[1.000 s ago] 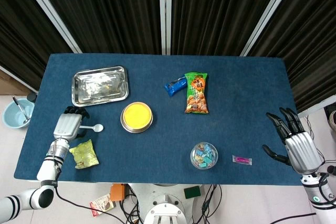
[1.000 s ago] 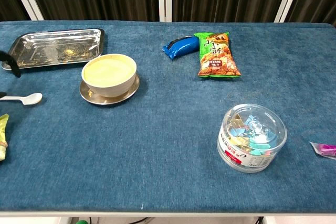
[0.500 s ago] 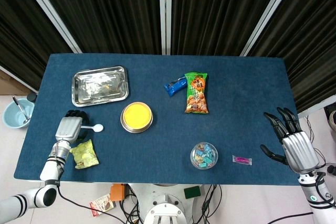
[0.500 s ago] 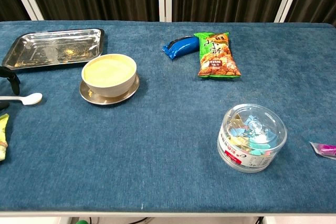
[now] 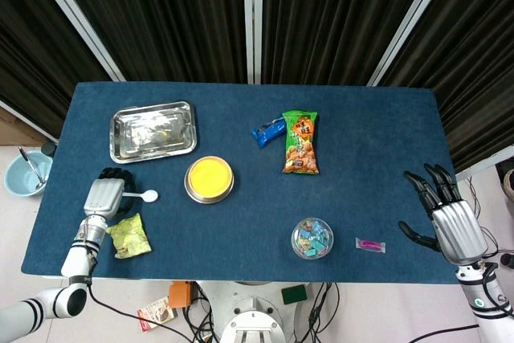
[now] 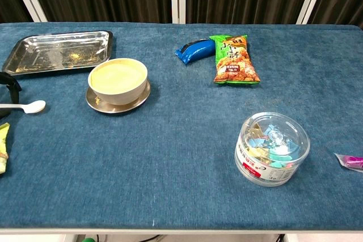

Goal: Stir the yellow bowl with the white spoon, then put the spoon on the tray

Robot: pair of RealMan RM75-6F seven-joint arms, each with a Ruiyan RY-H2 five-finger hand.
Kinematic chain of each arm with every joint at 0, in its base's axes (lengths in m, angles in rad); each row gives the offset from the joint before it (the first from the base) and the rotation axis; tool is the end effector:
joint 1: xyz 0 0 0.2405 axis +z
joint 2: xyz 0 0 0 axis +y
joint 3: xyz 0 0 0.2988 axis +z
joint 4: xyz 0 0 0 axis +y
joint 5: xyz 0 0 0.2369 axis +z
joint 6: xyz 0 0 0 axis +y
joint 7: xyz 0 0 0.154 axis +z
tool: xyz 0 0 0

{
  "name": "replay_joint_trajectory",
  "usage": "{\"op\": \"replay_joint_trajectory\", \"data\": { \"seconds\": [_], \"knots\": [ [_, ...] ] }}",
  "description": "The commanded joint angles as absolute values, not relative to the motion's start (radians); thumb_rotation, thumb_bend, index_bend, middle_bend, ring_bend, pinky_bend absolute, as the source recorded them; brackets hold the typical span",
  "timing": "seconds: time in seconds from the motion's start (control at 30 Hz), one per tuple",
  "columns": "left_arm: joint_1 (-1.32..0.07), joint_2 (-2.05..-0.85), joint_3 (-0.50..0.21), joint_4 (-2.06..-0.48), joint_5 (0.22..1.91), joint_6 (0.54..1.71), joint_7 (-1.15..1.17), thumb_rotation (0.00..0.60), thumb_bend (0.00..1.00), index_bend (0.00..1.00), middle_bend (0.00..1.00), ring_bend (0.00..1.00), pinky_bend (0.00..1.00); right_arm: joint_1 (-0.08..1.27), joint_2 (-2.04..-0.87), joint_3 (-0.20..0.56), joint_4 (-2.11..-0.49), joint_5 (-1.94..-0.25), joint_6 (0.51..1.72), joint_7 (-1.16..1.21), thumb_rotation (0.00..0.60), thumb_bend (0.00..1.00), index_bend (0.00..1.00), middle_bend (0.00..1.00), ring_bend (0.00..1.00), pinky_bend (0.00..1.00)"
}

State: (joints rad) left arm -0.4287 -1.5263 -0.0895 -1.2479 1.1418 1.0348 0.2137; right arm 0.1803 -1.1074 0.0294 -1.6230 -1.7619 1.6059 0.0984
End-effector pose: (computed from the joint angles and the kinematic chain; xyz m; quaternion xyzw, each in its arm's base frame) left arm -0.3605 0.3243 -0.0090 -0.6621 -0.4472 -0.2660 0.5393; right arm -0.2973 -0.2146 0.1542 0.6458 -0.3032 0.5131 0.4773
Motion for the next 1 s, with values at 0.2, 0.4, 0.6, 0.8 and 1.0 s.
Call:
{"op": "replay_joint_trajectory", "data": {
  "seconds": [0.2,0.4,0.6,0.8,1.0],
  "knots": [
    [-0.429,-1.533,-0.094,-1.236,1.141,1.032,0.217,0.600,0.37,0.49,0.26,0.14,0.12,0.180,-1.106,0.031,-1.622,-1.759,1.602,0.100,0.600,0.19,0.03,0.17,0.00,0.06],
    [-0.428,-1.540,-0.099,-1.222,1.142,1.034,0.211,0.600,0.40,0.54,0.27,0.14,0.12,0.181,-1.106,0.033,-1.621,-1.756,1.599,0.102,0.600,0.19,0.03,0.17,0.00,0.06],
    [-0.417,-1.519,-0.096,-1.241,1.156,1.053,0.210,0.600,0.42,0.55,0.28,0.14,0.12,0.181,-1.105,0.034,-1.623,-1.758,1.600,0.103,0.600,0.18,0.03,0.17,0.00,0.06],
    [-0.389,-1.425,-0.096,-1.363,1.192,1.134,0.243,0.600,0.42,0.55,0.28,0.14,0.12,0.179,-1.103,0.036,-1.620,-1.764,1.610,0.110,0.600,0.18,0.03,0.17,0.00,0.06],
    [-0.415,-1.320,-0.147,-1.573,1.206,1.193,0.352,0.600,0.42,0.56,0.28,0.14,0.12,0.174,-1.107,0.036,-1.608,-1.770,1.622,0.122,0.600,0.18,0.03,0.17,0.00,0.06]
  ]
}}
